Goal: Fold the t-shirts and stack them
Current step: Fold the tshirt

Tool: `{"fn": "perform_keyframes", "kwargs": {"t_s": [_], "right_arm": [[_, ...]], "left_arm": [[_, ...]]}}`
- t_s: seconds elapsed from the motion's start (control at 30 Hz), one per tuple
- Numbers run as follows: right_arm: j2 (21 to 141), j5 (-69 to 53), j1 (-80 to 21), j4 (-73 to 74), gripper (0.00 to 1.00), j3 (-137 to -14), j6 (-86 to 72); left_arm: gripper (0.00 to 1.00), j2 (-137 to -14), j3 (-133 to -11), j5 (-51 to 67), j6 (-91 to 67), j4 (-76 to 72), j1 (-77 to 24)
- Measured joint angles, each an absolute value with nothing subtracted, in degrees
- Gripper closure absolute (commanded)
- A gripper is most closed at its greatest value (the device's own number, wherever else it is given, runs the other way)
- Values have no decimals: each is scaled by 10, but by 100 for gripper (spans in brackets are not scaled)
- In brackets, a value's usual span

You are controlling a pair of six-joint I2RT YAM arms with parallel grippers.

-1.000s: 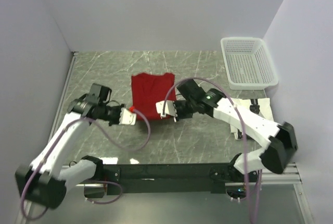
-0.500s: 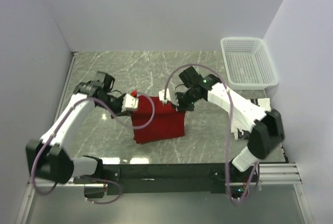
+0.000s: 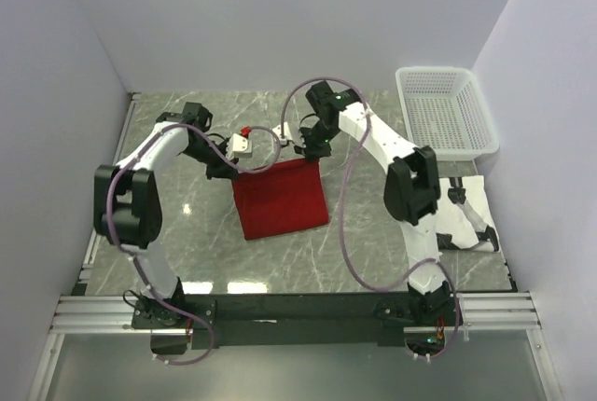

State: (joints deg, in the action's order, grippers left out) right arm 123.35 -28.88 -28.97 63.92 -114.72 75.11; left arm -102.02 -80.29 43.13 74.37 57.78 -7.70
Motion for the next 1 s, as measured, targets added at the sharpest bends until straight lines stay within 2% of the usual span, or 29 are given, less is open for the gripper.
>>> {"fn": "perform_keyframes", "kwargs": {"t_s": [0.17, 0.4, 0.6, 0.8, 1.0], "right_arm": [[1312, -289, -286, 643, 100, -1192, 761], [1317, -275, -286, 573, 97, -1154, 714], [1314, -272, -286, 534, 100, -1146, 645], [1236, -279, -287, 524, 100, -1053, 624], [1138, -291, -300, 516, 100, -1004, 634]], "left_arm": [[99, -1097, -823, 416, 739, 559, -69], [99, -1126, -836, 404, 703, 534, -66], [99, -1126, -847, 394, 667, 517, -60], [99, -1108, -870, 420, 663, 552, -60], [99, -1004, -813, 432, 659, 598, -60]]}}
